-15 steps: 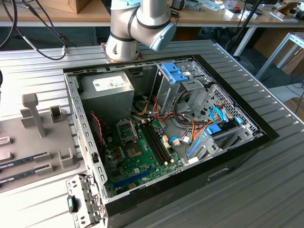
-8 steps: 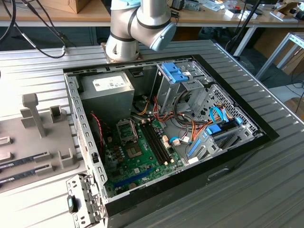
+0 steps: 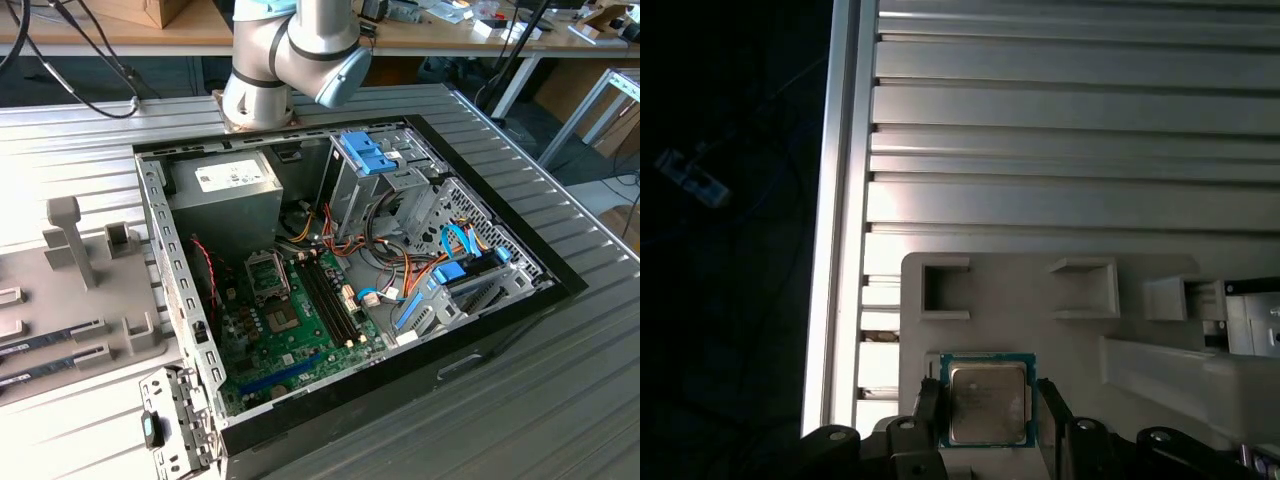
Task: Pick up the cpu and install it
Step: 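Pick up the cpu and move it towards the insertion slot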
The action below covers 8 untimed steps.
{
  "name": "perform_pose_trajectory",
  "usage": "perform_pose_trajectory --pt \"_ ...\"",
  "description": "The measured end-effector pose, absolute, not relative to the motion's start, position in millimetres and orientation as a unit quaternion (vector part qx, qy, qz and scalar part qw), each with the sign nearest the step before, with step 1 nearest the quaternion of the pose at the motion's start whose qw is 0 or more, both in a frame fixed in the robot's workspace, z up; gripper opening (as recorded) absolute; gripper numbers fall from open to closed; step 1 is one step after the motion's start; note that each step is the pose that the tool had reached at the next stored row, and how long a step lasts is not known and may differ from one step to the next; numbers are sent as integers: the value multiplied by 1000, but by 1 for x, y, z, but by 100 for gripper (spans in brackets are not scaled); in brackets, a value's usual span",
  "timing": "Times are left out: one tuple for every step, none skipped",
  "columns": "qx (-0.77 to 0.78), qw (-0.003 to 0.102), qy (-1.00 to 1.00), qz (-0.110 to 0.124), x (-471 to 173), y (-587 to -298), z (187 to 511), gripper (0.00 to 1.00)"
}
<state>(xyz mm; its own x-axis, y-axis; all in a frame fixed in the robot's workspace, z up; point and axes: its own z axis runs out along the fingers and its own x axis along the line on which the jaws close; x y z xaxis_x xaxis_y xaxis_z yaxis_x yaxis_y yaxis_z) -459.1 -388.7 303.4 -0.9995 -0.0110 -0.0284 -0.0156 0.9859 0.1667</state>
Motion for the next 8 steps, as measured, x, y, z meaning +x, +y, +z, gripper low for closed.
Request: perform_pose_trajectory --pt "-7 14 996 84 -459 -389 305 47" --pt "-7 14 996 85 -459 -389 306 47" --pt "-7 14 996 86 -459 -389 307 47" --pt "-7 14 996 86 -459 -389 308 47" --pt "-7 14 996 87 -459 -389 309 47" --pt "-7 14 996 87 -459 -389 310 47" --pt "-7 14 996 88 -459 -389 311 47" --pt "-7 14 996 89 -459 -389 312 47"
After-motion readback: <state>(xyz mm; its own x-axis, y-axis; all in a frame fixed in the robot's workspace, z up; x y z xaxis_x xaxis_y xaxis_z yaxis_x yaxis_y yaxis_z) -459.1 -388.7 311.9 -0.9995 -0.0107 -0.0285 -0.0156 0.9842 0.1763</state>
